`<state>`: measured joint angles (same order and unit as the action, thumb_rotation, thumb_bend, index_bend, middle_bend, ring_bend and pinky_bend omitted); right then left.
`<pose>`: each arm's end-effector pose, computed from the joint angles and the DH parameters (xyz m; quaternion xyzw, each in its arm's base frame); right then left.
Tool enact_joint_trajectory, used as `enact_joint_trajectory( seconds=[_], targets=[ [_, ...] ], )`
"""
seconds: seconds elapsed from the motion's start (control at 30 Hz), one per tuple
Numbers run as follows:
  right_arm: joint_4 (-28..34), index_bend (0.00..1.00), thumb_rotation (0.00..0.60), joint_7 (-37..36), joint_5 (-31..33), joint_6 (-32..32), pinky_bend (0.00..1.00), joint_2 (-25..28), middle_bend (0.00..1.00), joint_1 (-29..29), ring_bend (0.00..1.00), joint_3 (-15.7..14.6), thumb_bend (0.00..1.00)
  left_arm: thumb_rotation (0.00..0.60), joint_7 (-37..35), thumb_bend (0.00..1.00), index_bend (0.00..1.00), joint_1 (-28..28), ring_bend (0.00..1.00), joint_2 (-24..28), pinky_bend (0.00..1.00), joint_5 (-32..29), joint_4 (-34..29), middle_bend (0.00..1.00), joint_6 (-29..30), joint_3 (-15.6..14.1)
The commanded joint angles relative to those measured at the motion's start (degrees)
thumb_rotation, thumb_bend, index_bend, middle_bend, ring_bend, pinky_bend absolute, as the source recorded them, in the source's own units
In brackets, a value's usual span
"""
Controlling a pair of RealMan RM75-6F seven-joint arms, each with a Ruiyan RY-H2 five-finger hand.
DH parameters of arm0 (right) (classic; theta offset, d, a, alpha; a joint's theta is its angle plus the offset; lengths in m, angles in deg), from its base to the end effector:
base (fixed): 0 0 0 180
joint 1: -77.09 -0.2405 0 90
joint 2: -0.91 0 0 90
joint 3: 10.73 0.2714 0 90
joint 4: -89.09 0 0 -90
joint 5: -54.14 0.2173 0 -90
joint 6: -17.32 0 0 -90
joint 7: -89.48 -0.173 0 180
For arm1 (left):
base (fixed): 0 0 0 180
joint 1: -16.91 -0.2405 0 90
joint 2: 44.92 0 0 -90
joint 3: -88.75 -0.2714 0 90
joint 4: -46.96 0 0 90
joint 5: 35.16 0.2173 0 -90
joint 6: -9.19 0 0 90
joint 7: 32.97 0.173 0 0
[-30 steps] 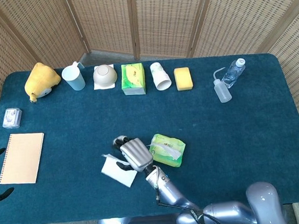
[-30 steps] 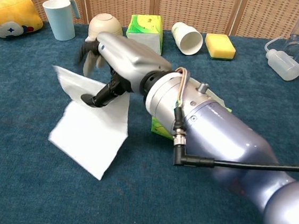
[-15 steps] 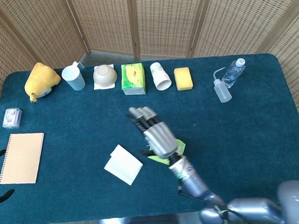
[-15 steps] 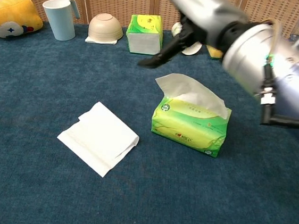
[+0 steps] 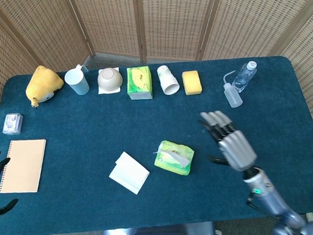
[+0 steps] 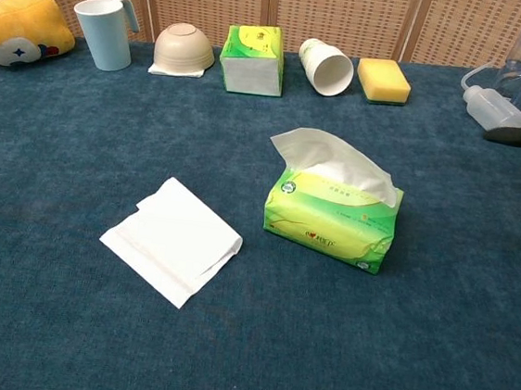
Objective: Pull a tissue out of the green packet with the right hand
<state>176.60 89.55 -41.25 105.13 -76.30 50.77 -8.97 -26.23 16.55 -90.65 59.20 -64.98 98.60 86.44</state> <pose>-0.1957 -0.2964 0.0856 0.6678 -0.2645 0.5552 0.4193 -0.2712 0.1627 0.2174 -0.6351 -0.3610 -0.3564 0.5826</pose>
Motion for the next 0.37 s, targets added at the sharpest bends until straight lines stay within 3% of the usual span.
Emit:
enact_joint_trajectory(
  seconds=[0.03,0.2,0.37],
  targets=[
    [0.3,0.0,0.6,-4.0,1.1,4.0,0.08,5.9,0.0,6.4,0.0,-3.5,0.0,0.6,-0.3,0.0,0.08,-0.1,0.0,-0.1,0.13,1.0,-0.2,0.0,0.1,-0.4],
    [0.8,0.0,0.6,-8.5,4.1,5.7,0.08,9.5,0.0,11.6,0.0,-5.3,0.0,0.6,-1.1,0.0,0.08,-0.3,0.0,0.0,0.13,2.3,0.1,0.0,0.1,-0.9],
    [0.4,0.0,0.6,-9.5,5.9,8.6,0.08,9.5,0.0,16.2,0.0,-5.3,0.0,0.6,-1.1,0.0,0.08,-0.4,0.0,0.0,0.13,3.6,0.1,0.0,0.3,-1.3]
  ],
)
